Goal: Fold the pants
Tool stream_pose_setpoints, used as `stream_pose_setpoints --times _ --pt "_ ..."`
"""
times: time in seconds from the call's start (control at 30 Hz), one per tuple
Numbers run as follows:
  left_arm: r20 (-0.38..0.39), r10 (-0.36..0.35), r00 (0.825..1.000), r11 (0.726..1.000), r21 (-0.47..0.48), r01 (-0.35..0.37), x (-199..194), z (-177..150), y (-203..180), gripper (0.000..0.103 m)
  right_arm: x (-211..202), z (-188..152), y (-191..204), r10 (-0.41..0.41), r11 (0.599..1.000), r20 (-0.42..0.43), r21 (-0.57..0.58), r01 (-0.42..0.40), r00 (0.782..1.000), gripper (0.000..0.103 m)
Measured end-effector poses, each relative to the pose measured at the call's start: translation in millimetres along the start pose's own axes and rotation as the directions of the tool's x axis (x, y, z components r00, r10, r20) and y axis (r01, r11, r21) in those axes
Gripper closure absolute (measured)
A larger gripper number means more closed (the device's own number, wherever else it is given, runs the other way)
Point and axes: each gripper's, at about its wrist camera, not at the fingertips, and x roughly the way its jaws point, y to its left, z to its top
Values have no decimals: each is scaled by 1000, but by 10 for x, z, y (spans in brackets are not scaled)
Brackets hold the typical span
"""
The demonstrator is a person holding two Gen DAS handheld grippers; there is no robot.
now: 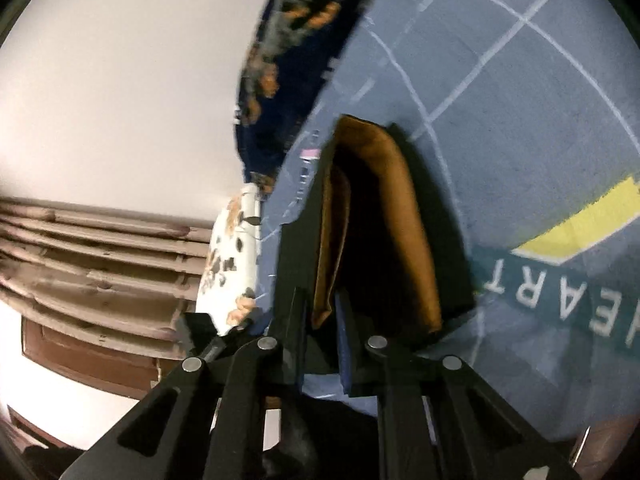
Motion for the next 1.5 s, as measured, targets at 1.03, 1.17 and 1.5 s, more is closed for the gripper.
stream_pose_setpoints --times 1.03,1.17,1.5 --pt "-98 -10 995 995 -96 1 271 -167 224 36 -24 -79 -321 -211 972 -39 101 214 977 39" --pt "-100 -10 995 996 -92 1 276 -168 218 35 119 -84 -334 -218 970 -74 92 224 973 55" --pt "-51 -15 999 994 -111 9 139 -80 254 35 262 86 208 -194 979 -73 -81 188 978 84"
